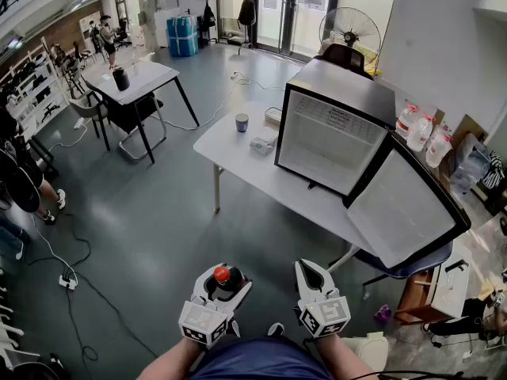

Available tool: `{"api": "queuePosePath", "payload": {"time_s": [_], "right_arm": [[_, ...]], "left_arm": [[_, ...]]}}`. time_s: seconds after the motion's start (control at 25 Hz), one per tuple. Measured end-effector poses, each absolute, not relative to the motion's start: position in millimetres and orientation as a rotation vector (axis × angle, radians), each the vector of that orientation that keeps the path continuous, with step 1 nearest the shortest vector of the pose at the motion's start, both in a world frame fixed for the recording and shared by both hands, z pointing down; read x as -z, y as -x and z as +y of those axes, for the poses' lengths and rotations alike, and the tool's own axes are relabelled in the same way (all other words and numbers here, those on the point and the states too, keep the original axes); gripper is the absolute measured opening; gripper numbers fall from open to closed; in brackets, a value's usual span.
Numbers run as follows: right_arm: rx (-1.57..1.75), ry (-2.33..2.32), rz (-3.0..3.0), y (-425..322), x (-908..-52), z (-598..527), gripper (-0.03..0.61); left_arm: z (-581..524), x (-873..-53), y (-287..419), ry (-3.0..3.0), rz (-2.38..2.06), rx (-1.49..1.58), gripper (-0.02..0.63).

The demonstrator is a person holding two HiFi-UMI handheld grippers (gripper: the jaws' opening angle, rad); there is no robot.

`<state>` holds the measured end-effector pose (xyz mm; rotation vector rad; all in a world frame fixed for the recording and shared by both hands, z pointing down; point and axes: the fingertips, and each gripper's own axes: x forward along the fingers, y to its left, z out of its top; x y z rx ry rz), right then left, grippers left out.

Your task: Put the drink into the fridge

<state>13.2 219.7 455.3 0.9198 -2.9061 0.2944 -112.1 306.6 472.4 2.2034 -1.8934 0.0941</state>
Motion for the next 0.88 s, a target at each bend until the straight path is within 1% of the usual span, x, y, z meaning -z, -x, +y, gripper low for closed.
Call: {"api": "queuePosePath", "payload": {"time_s": [0.24, 0.68, 0.88], "right_arm": [[-0.308, -0.931, -2.913, -23, -455, 211, 0.006], [-0.295, -0.928, -2.937, -65, -455, 179, 0.006], [-0.308, -0.9, -2.955, -60, -453, 163, 0.006]], "left_arm": [[295, -472, 107, -2.185, -1.901, -0.068, 0.319], [251, -466, 95, -2.115, -1.989, -0.004, 0.319], [238, -465, 104, -2.087, -2.027, -0.022, 0.319]]}}
